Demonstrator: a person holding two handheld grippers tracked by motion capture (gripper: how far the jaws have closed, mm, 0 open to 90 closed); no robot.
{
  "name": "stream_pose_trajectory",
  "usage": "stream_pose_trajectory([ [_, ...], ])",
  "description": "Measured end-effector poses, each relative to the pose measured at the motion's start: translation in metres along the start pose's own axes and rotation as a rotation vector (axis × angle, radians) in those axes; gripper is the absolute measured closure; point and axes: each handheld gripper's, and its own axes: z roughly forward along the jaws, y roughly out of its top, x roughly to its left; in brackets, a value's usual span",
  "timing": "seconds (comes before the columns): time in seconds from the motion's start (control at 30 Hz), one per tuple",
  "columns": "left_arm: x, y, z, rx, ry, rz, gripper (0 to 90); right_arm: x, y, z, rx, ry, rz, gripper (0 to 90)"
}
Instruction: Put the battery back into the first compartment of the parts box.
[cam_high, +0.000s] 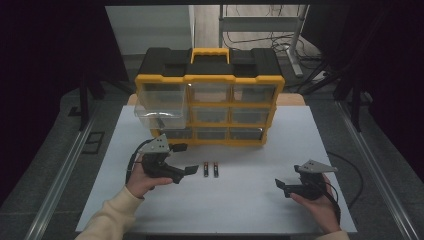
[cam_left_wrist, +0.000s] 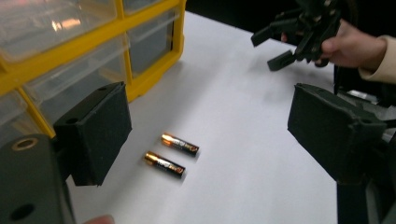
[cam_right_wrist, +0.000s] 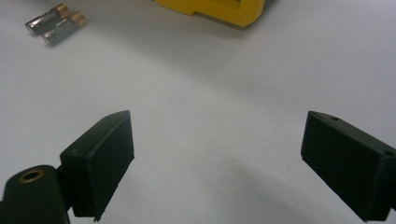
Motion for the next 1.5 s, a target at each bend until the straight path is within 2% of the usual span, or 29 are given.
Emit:
stream_pose_trajectory([
  [0.63,0.010,-0.018,0.029,0.095,0.015,0.025,13.2,0.000,0.000,0.000,0.002,0.002,-0.003,9.9],
  [1.0,0.015,-0.025,0.053,0.181,-0.012,0.052,9.8,0.000,0.000,0.000,0.001,0.003,-0.001,9.9],
  [1.33,0.024,-0.029,0.066,0.215,-0.020,0.045,8.5,0.000,0.000,0.001,0.003,0.005,0.001,9.9],
  [1.5,0.029,-0.029,0.073,0.249,-0.026,0.062,8.1,0.000,0.000,0.001,0.005,0.006,0.001,9.9],
])
